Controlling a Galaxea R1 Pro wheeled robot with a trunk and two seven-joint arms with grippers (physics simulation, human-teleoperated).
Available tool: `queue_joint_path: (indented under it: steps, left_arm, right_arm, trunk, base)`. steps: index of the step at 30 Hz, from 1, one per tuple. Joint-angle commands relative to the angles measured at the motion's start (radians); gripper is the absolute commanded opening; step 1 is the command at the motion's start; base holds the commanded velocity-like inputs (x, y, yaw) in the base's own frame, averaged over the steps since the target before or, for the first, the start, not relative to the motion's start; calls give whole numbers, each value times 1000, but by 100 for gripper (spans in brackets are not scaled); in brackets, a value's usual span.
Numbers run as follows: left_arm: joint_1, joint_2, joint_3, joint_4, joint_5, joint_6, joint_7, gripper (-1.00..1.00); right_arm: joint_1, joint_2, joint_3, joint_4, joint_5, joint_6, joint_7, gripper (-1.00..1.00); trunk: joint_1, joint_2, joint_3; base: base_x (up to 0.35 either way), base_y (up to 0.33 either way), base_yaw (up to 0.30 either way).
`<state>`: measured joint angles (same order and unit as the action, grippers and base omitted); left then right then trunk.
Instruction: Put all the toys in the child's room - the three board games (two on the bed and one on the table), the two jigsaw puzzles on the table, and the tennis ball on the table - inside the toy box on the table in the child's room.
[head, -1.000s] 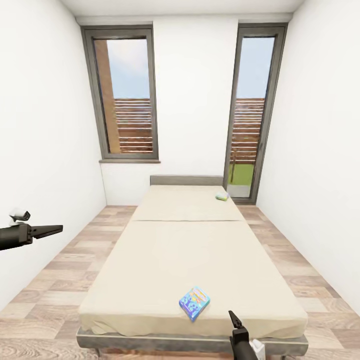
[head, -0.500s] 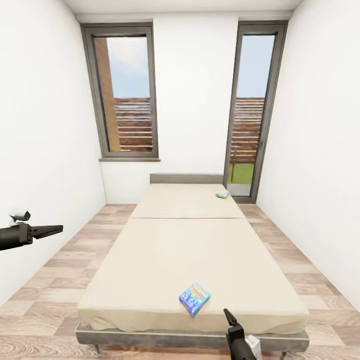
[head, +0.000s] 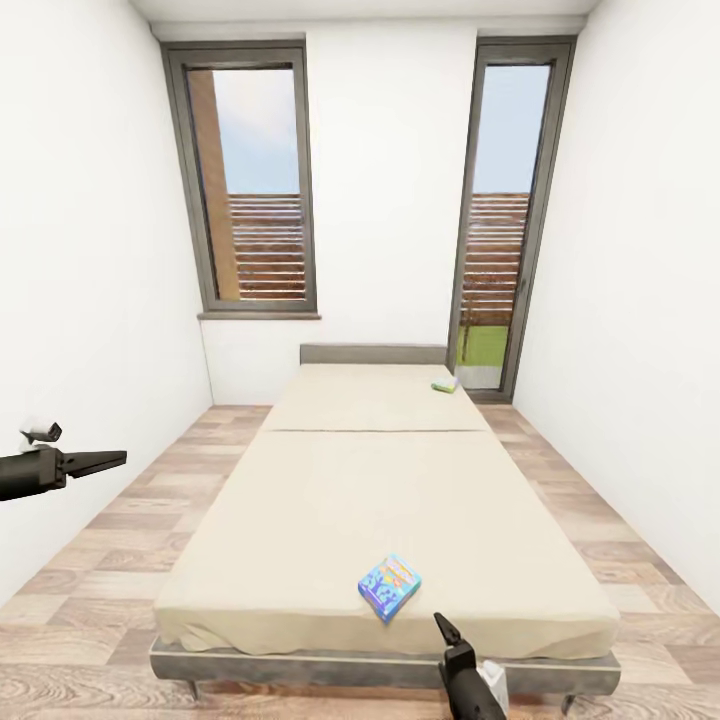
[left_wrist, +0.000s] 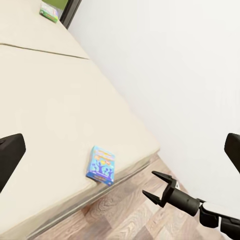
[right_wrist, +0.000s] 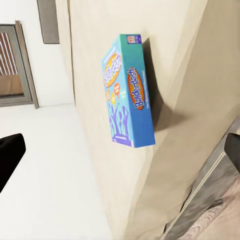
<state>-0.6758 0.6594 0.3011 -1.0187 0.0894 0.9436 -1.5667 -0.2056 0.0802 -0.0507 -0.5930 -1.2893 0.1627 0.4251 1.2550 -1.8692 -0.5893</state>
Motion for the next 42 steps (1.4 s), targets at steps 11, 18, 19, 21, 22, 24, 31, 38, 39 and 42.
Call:
queue_joint_path:
  steps: [11,18,19,21,22,24,31,38,39,42]
  left_arm:
    - [-1,1,0,0,0,11,-4,100]
    - [-1,0,0,0,0,10,-4,100]
    - [-1,0,0,0,0,9,-4,100]
    - [-1,0,0,0,0,9,-4,100]
    - [-1,0,0,0,0,9,-4,100]
    - [-1,0,0,0,0,9,-4,100]
    - [-1,0,0,0,0,9,-4,100]
    - [-1,0,0,0,0,8,-4,100]
    - [-1,0,0,0,0,8,-4,100]
    - [-1,0,0,0,0,7,-4,100]
  right_arm:
    - [-3,1,6,5,-9,9,3,100]
    - [-3,1,6,6,-7,6,3,100]
    - [-3,1,6,6,-7,6,3,100]
    - [-3,1,6,6,-7,5,3,100]
    - [-3,1,6,6,-7,5,3,100]
    - [-3,2,6,6,-8,4,3,100]
    - [-3,3,6,7,-9,8,3,100]
    - [-3,18,9,7,-9,9,3,100]
    - [-3,20,10,7,-9,9,3,100]
    - [-3,24,21,7,-8,8,3,100]
  trunk:
    - [42,-78,-36]
    - [69,-127,-58]
    - [73,-134,-61]
    - [81,-148,-67]
    - [84,-155,-70]
    - [88,-162,-73]
    - [88,-162,-73]
    - [88,-162,-73]
    - [88,-162,-73]
    - [88,-162,-73]
  base:
    - [0,0,0]
    - [0,0,0]
    - [0,0,0]
    - [0,0,0]
    - [0,0,0]
    - [0,0,0]
    - [0,0,0]
    - [0,0,0]
    - [0,0,0]
    - [0,64,0]
